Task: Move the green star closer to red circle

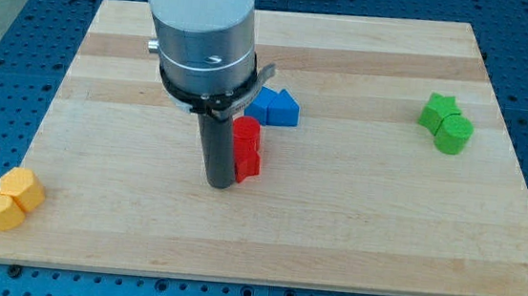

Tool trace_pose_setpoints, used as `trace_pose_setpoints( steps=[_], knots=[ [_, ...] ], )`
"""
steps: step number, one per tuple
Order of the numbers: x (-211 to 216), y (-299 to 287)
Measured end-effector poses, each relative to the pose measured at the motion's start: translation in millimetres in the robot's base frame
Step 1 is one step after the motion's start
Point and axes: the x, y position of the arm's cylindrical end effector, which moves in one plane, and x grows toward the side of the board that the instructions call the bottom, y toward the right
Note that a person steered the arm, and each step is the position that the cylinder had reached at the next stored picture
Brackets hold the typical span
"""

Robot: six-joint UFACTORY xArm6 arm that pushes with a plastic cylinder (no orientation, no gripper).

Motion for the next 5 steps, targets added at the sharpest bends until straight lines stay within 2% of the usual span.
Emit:
trace_pose_setpoints(
  steps=[2,3,4,5],
  knots=[
    [-13.4,0.1],
    [15.3,21.6],
    [23.8,80.6],
    [18.1,170.2]
  ],
)
